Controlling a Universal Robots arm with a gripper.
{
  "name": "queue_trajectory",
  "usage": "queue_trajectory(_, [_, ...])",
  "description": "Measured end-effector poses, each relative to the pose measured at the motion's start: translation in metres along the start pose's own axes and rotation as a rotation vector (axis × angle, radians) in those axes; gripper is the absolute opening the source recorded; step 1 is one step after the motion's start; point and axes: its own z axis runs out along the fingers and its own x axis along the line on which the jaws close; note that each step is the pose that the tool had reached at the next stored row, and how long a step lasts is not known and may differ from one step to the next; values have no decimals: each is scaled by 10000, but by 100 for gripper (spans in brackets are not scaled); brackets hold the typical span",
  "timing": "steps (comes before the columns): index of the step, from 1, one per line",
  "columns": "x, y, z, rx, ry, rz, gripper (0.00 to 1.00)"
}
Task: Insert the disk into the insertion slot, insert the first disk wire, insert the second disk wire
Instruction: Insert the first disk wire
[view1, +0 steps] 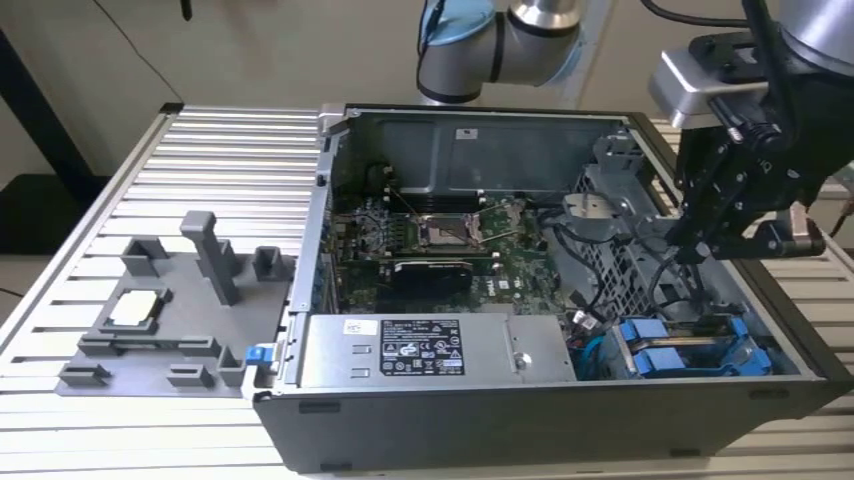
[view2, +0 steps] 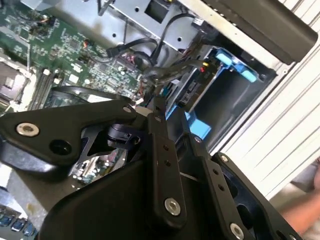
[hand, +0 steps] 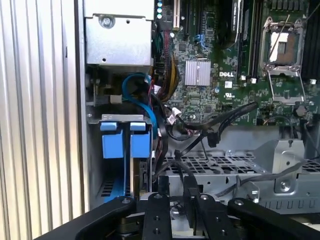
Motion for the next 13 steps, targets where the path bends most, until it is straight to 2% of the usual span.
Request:
queue_trajectory(5, [-2, 166, -11, 13, -886, 68, 27])
queue_trajectory(6, [-2, 189, -7, 11, -956, 60, 27])
queue_trajectory(9, [0, 204, 8, -43, -993, -228, 27])
queue_trajectory(13, [5, 212, 41, -163, -1043, -876, 27])
